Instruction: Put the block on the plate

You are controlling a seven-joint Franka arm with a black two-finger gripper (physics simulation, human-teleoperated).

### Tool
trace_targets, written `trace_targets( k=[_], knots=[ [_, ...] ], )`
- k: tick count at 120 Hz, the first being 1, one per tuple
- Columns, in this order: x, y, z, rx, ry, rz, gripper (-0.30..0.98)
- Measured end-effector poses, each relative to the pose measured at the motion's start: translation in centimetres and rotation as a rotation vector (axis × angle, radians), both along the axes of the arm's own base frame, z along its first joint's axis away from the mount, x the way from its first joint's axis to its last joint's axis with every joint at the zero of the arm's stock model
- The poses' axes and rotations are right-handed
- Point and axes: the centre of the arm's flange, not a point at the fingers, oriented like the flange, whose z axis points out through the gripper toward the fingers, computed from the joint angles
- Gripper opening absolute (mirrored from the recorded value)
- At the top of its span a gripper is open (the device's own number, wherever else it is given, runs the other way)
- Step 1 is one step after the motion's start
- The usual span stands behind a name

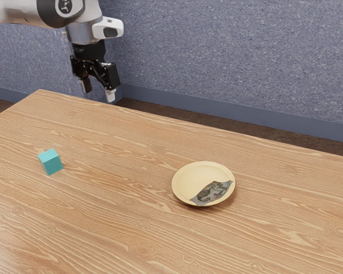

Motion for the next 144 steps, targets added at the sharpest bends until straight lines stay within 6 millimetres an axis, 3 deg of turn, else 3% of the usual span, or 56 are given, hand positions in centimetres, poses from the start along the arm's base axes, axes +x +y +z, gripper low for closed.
trace_targets(
  k=[16,26,33,43,61,70,84,99,110,144],
  knots=[
    [0.1,-0.3,-0.1,0.001,-0.008,-0.018,0.69],
    [0.1,0.1,-1.9,0.013,0.025,-0.032,0.69],
    [0.0,1.7,-3.7,0.022,0.049,-0.043,0.68],
    [-0.2,6.5,-6.7,0.025,0.073,-0.031,0.68],
    [-1.6,19.3,-11.2,0.023,0.056,0.042,0.69],
    [-2.3,23.0,-12.5,0.014,0.030,0.059,0.69],
    [-1.3,24.4,-15.6,0.020,0.026,0.000,0.69],
    [-1.7,29.1,-18.7,0.027,0.022,-0.024,0.69],
    [-1.8,31.4,-20.7,0.030,0.007,-0.058,0.69],
    [-0.9,33.9,-27.1,0.015,-0.015,-0.173,0.69]
  ],
)
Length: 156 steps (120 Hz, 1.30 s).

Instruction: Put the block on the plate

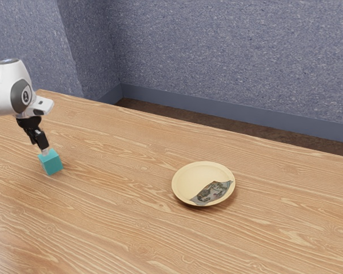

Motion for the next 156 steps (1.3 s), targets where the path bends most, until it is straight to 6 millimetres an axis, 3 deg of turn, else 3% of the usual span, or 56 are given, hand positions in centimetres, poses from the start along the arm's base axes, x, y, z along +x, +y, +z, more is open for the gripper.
trace_targets(
  k=[28,97,156],
  knots=[
    [0.1,1.1,-2.9,-0.017,-0.020,-0.051,0.69],
    [-0.1,3.1,-5.1,-0.038,-0.053,-0.116,0.68],
    [1.4,2.6,-6.6,-0.052,-0.064,-0.086,0.68]
  ],
)
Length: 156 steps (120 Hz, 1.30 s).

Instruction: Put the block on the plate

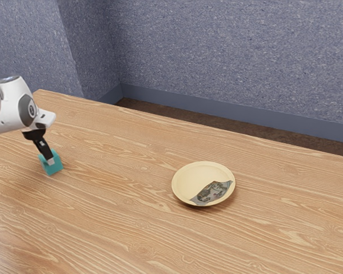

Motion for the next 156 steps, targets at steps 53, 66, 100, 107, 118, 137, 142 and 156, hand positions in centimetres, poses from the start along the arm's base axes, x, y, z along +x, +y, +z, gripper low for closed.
trace_targets(
  k=[53,66,100,107,118,137,142,156],
  knots=[
    [0.0,0.2,-1.0,0.006,0.003,0.046,0.68],
    [0.0,0.2,-1.0,0.006,0.002,0.054,0.60],
    [0.1,0.2,-0.9,0.007,-0.002,0.069,0.40],
    [0.2,0.2,-0.9,0.009,-0.003,0.071,0.39],
    [0.3,0.2,-0.8,0.011,-0.005,0.075,0.37],
    [0.3,0.2,-0.3,0.014,-0.010,0.082,0.36],
    [0.4,0.1,-0.2,0.013,-0.011,0.082,0.36],
    [0.8,-0.9,1.3,0.009,-0.031,0.073,0.36]
  ],
)
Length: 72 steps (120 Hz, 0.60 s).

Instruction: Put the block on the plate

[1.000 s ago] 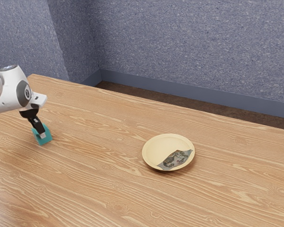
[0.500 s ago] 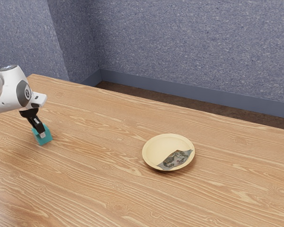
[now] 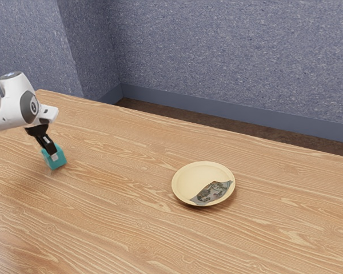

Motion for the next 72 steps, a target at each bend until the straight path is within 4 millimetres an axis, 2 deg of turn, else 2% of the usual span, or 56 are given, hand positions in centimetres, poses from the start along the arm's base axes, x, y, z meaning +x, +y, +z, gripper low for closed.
trace_targets(
  k=[12,20,33,41,55,72],
  knots=[
    [1.3,-2.6,2.2,-0.009,-0.030,-0.040,0.35],
    [3.0,-6.4,4.6,-0.013,-0.056,-0.100,0.36],
    [5.5,-15.5,8.0,-0.019,-0.071,-0.241,0.35],
    [6.4,-21.3,9.0,-0.034,-0.070,-0.322,0.35],
    [7.4,-32.1,8.9,-0.053,-0.041,-0.459,0.35],
    [8.5,-42.8,7.3,-0.064,-0.015,-0.574,0.35]
  ],
)
